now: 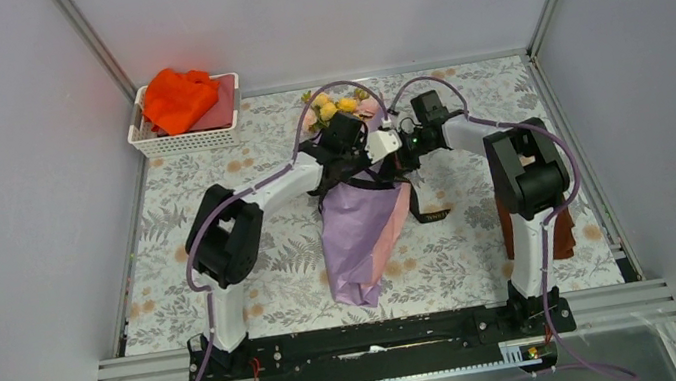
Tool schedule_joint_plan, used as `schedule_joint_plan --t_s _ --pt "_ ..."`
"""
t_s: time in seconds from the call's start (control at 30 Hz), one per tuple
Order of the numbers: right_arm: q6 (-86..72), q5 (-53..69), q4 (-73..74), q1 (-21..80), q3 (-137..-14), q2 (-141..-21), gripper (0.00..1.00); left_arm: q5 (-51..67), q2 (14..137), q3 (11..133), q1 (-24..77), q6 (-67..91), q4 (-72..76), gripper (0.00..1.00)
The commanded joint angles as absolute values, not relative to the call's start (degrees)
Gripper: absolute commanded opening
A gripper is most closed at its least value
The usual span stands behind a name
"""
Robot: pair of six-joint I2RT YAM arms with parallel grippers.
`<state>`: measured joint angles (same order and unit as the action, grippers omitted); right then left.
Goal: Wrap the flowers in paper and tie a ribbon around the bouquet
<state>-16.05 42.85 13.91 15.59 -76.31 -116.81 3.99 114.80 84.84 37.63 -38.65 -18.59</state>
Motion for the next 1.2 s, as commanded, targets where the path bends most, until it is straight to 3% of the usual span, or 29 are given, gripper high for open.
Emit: schedule_joint_plan --t_s 0.0,0.17,0.3,0.47,0.7,1.17 --pt "-13.14 50.27 14.26 15.30 -75.65 -111.46 0.05 5.56 111.94 89.28 35.24 -30.60 -19.28 0.00" --pt "-12.75 46.93 15.60 14.31 -75.13 -109.31 0.30 9.43 112.04 89.75 33.42 -27.82 -20.43 0.00" --pt "-15.70 45.16 11.69 10.85 -73.16 -106.10 0.39 11.89 112.89 90.33 33.15 -25.99 -22.14 0.00" --pt "-15.70 36.78 10.48 9.37 -72.08 -100.36 0.38 13.79 112.66 91.93 33.13 -21.01 -23.95 0.00" --pt "-15.48 34.21 -3.69 12.11 -57.79 -89.05 0.36 15.49 112.00 92.45 33.13 -15.65 -27.11 0.00" --pt "-15.64 28.27 5.15 11.08 -56.91 -94.69 0.40 16.24 110.46 89.32 33.14 -14.74 -25.80 0.00"
